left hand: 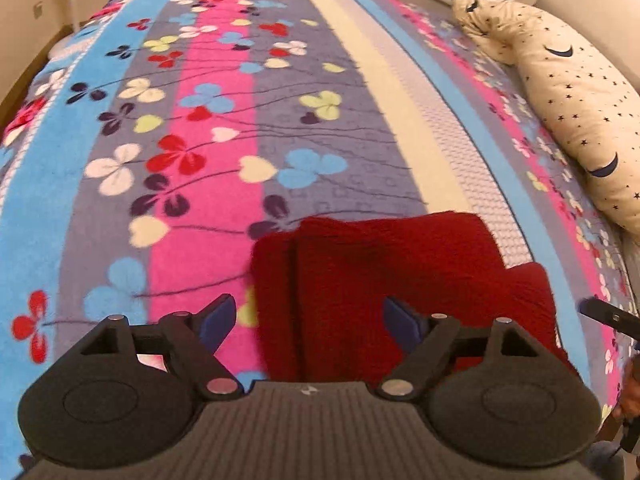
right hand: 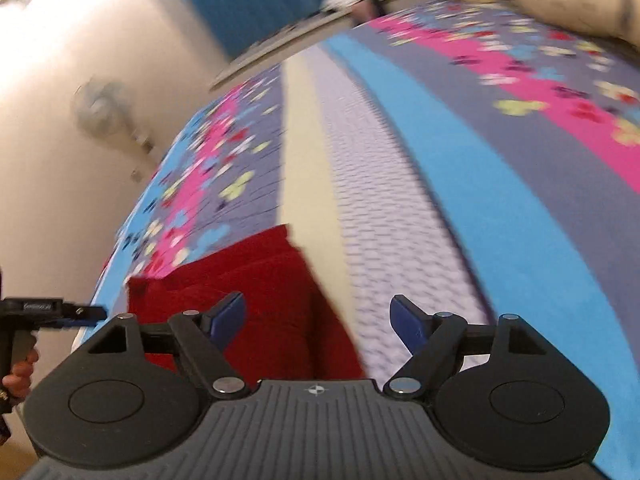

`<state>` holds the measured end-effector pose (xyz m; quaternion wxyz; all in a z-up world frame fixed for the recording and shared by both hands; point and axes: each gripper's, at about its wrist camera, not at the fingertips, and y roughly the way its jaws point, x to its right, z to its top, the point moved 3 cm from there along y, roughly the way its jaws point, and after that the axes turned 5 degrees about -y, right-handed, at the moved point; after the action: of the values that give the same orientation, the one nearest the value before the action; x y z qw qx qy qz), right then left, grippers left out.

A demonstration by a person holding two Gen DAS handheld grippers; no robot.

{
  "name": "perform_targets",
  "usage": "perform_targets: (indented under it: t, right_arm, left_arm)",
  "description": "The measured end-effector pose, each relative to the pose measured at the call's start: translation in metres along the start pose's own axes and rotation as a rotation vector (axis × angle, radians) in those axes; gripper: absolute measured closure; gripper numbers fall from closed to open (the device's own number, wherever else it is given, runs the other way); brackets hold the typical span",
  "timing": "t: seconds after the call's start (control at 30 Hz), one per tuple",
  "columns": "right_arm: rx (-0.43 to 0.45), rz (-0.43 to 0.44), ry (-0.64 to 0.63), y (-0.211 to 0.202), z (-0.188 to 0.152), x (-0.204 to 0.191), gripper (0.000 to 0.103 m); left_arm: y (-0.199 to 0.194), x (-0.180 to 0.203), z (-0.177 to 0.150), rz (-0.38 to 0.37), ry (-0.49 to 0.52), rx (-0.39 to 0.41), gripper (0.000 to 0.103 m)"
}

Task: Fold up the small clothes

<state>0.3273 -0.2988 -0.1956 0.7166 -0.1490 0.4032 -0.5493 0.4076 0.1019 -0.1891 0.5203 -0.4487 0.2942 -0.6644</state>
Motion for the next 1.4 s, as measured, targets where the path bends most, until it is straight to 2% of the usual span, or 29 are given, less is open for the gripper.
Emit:
perform_targets:
  t: [0.13,0.17,0.2,0.23,0.27,0.43,0.5,0.53,0.6,0.63,0.7,0.73,0.77,0.8,0.83,0.87,0.93,1.0,1.1,1.2,1.3,1.4]
  right_arm:
    - [-0.088,0.017,-0.03,0.051,0.014,-0.011,0.022]
    - [-0.119,0.013,-0.021,0.064,0.015,-0.011,0.022]
    - [-0.135,0.017,-0.013,0.072,0.013,-0.013,0.027]
    - [-0.141,0.043,-0.017,0.077,0.013,-0.016,0.061]
    - [-0.154,0.055,-0.03,0.079,0.012,-0.019,0.084]
    - [-0.039,0.1,-0.132,0.051,0.026,-0.056,0.087]
    - [-0.026,0.097,-0.144,0.058,0.033,-0.064,0.087]
    - [-0.042,0.079,-0.139,0.068,0.034,-0.064,0.087]
    - [-0.099,0.026,-0.116,0.095,0.026,-0.052,0.085]
    - [-0.117,-0.004,-0.1,0.103,0.019,-0.044,0.081]
    - [-0.084,0.021,-0.041,0.105,0.01,-0.029,0.079]
    - [-0.071,0.029,-0.03,0.099,0.009,-0.026,0.075]
    - [-0.061,0.004,-0.015,0.094,0.01,-0.023,0.047]
    - [-0.062,-0.05,-0.001,0.091,0.011,-0.019,0.032]
    - [-0.053,-0.096,0.014,0.085,0.013,-0.013,0.023]
    - [-0.034,-0.094,0.022,0.076,0.015,-0.008,0.025]
    - [0.002,-0.106,0.01,0.057,0.017,-0.008,0.026]
    - [0.02,-0.133,-0.03,0.031,0.011,-0.01,0.026]
    - [0.03,-0.208,-0.12,-0.014,-0.009,-0.029,0.024]
    - [0.042,-0.292,-0.227,-0.059,-0.041,-0.06,0.017]
    - [0.034,-0.326,-0.304,-0.097,-0.081,-0.093,0.013]
    - [0.013,-0.319,-0.327,-0.13,-0.116,-0.116,0.011]
  left_arm:
    - [0.029,0.015,0.005,-0.024,-0.009,-0.014,0.02]
    - [0.034,0.019,0.006,-0.025,-0.018,-0.006,0.038]
    - [0.037,0.022,0.006,-0.02,-0.023,0.01,0.054]
    - [0.036,0.025,0.007,0.005,-0.017,0.028,0.086]
    - [0.034,0.028,0.007,0.012,-0.009,0.039,0.086]
    - [-0.022,0.015,-0.003,-0.03,-0.047,0.161,0.089]
    - [-0.021,0.0,-0.005,0.021,-0.056,0.159,0.088]
    - [-0.007,-0.01,-0.004,0.057,-0.076,0.118,0.088]
    - [0.029,-0.023,-0.002,0.092,-0.117,0.025,0.087]
    - [0.042,-0.022,-0.003,0.108,-0.108,0.011,0.083]
    - [0.056,-0.014,-0.003,0.135,-0.092,0.02,0.077]
    - [0.057,-0.012,-0.002,0.138,-0.107,0.024,0.073]
    - [0.057,-0.012,-0.003,0.143,-0.113,0.031,0.069]
    - [0.056,-0.014,-0.004,0.151,-0.119,0.036,0.062]
    - [0.052,-0.018,-0.007,0.172,-0.127,0.045,0.042]
    - [0.046,-0.022,-0.008,0.202,-0.133,0.06,0.023]
    - [0.03,-0.028,-0.013,0.254,-0.147,0.088,0.014]
    - [0.009,-0.031,-0.021,0.256,-0.135,0.096,0.012]
    - [-0.031,-0.019,-0.047,0.297,-0.084,0.121,0.003]
    - [-0.076,0.008,-0.092,0.319,-0.026,0.158,0.0]
    - [-0.111,0.044,-0.148,0.263,-0.015,0.121,0.0]
    - [-0.133,0.07,-0.193,0.236,-0.035,0.083,0.0]
